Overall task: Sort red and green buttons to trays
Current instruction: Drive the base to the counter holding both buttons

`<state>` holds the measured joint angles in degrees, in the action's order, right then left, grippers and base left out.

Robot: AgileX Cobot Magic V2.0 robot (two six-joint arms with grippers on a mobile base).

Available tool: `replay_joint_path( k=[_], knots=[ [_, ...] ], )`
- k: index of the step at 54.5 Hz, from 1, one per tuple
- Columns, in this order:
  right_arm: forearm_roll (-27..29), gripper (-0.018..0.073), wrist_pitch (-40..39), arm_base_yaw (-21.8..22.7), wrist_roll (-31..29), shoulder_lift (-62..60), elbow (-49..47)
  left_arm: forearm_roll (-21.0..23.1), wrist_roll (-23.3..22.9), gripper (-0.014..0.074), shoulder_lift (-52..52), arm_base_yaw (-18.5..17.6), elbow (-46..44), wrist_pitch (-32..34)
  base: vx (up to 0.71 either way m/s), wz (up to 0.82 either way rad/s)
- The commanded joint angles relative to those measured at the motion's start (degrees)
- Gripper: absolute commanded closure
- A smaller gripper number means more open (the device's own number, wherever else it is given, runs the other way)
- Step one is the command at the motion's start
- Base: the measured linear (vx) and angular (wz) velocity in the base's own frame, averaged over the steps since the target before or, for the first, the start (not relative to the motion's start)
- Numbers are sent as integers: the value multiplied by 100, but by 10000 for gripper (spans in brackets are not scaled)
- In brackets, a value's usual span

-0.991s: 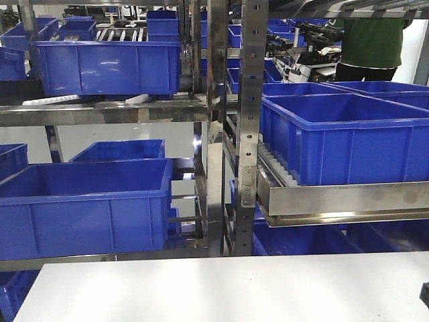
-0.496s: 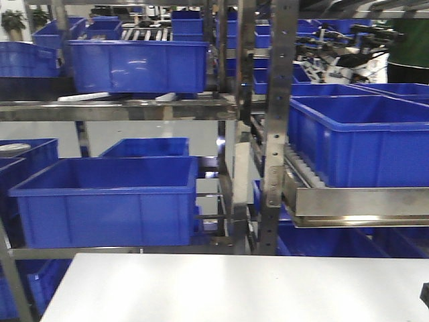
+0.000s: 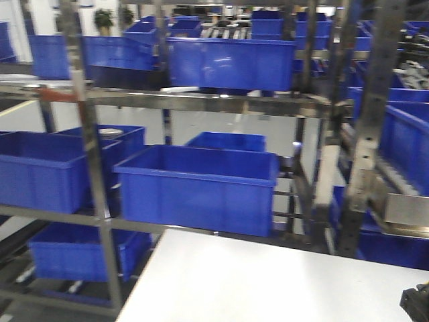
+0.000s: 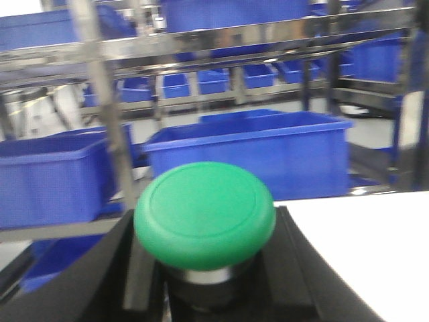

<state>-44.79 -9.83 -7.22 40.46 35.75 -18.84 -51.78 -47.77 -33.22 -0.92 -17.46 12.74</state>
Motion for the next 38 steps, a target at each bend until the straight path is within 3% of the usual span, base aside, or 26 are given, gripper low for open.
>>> replay_joint_path(
  k=[1,38],
  knots=[
    [5,567,-380,-2,-16,-13,-183,106,-48,596,-10,-26,-178,282,-13,57],
    [5,567,-370,-2,-16,-13,-183,106,-48,596,-10,-26,-178,282,-15,64]
  ],
)
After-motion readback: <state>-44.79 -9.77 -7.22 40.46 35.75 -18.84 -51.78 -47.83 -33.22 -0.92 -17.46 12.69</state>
